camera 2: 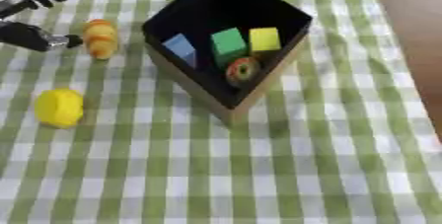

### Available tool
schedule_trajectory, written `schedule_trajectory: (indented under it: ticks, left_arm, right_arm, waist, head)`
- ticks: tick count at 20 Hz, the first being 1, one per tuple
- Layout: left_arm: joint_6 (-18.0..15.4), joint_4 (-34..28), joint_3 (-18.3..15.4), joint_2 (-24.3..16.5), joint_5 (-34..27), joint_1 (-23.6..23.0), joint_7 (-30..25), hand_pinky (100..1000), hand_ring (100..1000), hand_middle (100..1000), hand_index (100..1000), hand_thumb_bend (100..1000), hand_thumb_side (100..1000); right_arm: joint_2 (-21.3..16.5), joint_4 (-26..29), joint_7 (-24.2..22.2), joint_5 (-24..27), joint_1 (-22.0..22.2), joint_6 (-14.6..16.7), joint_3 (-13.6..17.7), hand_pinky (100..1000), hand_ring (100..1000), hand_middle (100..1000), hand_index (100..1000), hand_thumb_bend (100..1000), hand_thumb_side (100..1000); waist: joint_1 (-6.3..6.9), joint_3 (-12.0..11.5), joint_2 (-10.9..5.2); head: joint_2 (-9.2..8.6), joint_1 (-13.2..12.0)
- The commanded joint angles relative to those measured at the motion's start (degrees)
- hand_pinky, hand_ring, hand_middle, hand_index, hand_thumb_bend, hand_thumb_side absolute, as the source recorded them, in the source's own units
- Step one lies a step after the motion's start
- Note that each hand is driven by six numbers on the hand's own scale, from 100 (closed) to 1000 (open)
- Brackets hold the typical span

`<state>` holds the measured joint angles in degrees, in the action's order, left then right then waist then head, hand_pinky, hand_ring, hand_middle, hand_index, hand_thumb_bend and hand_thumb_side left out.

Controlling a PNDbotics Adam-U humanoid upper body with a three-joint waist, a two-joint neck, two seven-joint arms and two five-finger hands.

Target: Pick up objects on the table and place them in the box.

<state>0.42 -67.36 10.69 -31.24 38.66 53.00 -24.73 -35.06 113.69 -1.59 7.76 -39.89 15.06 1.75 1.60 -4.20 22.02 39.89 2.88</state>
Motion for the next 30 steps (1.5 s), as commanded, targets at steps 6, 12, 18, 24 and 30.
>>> schedule_trajectory:
  ticks: [6, 12, 18, 24, 30]
  left_arm:
    - [-1.1, 0.6, -0.6, -0.1, -0.1, 1.8, 0.1, 832, 824, 820, 882, 559, 458]
    - [-1.6, 1.8, -0.7, 0.6, -0.2, 2.1, -0.1, 831, 823, 817, 876, 559, 443]
    - [-1.7, 4.0, -0.7, 1.6, 0.9, 2.8, -0.1, 830, 821, 815, 874, 553, 407]
    - [-1.8, 6.3, -0.9, 2.8, 3.3, 3.6, 0.9, 828, 817, 809, 870, 525, 394]
    - [-1.9, 8.3, -1.3, 3.4, 6.1, 3.7, 2.6, 814, 800, 781, 847, 478, 367]
  right_arm:
    - [-0.9, 0.9, -0.6, 0.0, -1.0, -0.2, 0.3, 856, 844, 647, 852, 100, 541]
    - [-0.8, 0.9, -0.7, 0.1, -1.3, -0.2, 0.3, 857, 845, 646, 852, 100, 541]
    - [-0.6, 0.9, -0.9, 0.2, -1.6, -0.3, 0.3, 858, 846, 645, 852, 100, 542]
    - [-0.4, 0.9, -1.2, 0.3, -1.8, -0.3, 0.2, 859, 847, 643, 852, 100, 541]
    - [-0.3, 0.9, -1.3, 0.4, -1.7, -0.4, 0.3, 859, 848, 643, 852, 100, 542]
  waist:
    - [0.07, 0.3, -0.75]
    - [0.20, 0.6, -0.21]
    - [0.19, 1.0, 0.31]
    - [0.15, 1.4, 0.64]
    - [0.14, 1.8, 0.82]
  head:
    - [-0.81, -0.3]
    - [-1.06, -0.4]
    - [-1.34, -0.8]
    - [-1.62, -1.2]
    - [-1.81, -1.4]
